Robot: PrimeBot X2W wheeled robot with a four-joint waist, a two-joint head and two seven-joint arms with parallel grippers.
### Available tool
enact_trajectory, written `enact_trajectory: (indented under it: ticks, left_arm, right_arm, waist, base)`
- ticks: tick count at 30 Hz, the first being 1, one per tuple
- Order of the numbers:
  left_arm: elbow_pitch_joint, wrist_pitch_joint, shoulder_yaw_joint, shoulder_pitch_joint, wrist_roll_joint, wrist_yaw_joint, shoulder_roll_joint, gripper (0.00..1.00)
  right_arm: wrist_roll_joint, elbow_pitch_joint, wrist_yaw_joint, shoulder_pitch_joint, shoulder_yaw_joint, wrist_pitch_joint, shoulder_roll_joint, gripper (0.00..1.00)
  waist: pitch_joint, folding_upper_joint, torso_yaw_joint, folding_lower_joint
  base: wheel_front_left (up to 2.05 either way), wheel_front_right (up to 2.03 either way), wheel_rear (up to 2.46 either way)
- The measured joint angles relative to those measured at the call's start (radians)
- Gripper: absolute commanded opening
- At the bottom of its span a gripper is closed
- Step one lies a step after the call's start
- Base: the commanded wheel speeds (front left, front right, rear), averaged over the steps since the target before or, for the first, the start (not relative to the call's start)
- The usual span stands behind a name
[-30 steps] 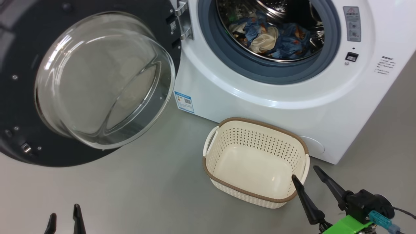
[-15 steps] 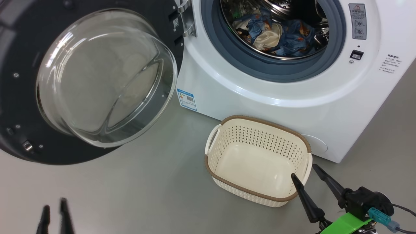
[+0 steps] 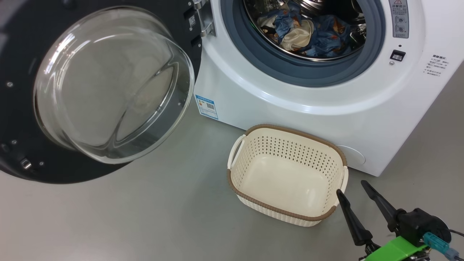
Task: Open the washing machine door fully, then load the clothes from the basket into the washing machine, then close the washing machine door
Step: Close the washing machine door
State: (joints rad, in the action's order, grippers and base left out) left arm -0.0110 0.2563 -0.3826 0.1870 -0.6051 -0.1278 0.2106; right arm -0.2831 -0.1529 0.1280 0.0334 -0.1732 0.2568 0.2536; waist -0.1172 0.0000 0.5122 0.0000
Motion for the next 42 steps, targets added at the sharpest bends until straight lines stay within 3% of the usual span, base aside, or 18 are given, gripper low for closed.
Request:
enact_trajectory:
  ticks: [5,15,19,20,25,26,35,42]
  left_arm:
    - [0.079,0.001,-0.031,0.135,-0.15,0.0,0.134,0.0]
    - [0.419,-0.003,-0.005,0.388,-0.478,0.0,0.365,0.0]
    - [0.567,-0.086,0.045,0.48,-0.583,0.0,0.428,0.0]
    - [0.645,-0.189,0.077,0.516,-0.651,0.0,0.446,0.0]
    - [0.792,-0.402,0.165,0.563,-0.721,0.0,0.483,0.0]
    - [0.825,-0.485,0.186,0.579,-0.75,0.0,0.502,0.0]
    - [0.889,-0.731,0.272,0.617,-0.812,0.0,0.506,0.0]
    - [0.906,-0.837,0.283,0.617,-0.851,0.0,0.519,0.0]
  right_arm:
    - [0.007,0.014,0.0,-0.039,0.036,0.0,-0.013,1.0]
    - [0.011,0.034,0.0,-0.058,0.054,0.0,-0.023,1.0]
    - [0.025,0.041,0.0,-0.057,0.053,0.0,-0.02,1.0]
    - [0.027,0.042,0.0,-0.055,0.052,0.0,-0.016,1.0]
    - [0.027,0.046,0.0,-0.051,0.051,0.0,-0.012,1.0]
    - [0.028,0.046,0.0,-0.05,0.05,0.0,-0.012,1.0]
    - [0.029,0.048,0.0,-0.046,0.05,0.0,-0.012,1.0]
    - [0.035,0.05,0.0,-0.032,0.052,0.0,-0.012,1.0]
  waist:
    - [-0.004,0.0,-0.005,0.0]
    - [-0.031,0.0,-0.039,0.0]
    - [-0.051,0.0,-0.053,0.0]
    - [-0.06,0.0,-0.061,0.0]
    - [-0.082,0.0,-0.08,0.0]
    - [-0.09,0.0,-0.087,0.0]
    - [-0.117,0.0,-0.104,0.0]
    - [-0.119,0.0,-0.109,0.0]
  base:
    - [0.0,0.0,0.0]
    - [0.0,0.0,0.0]
    - [0.0,0.0,0.0]
    - [0.0,0.0,0.0]
    - [0.0,0.0,0.0]
    - [0.0,0.0,0.0]
    - [0.0,0.0,0.0]
    - [0.0,0.0,0.0]
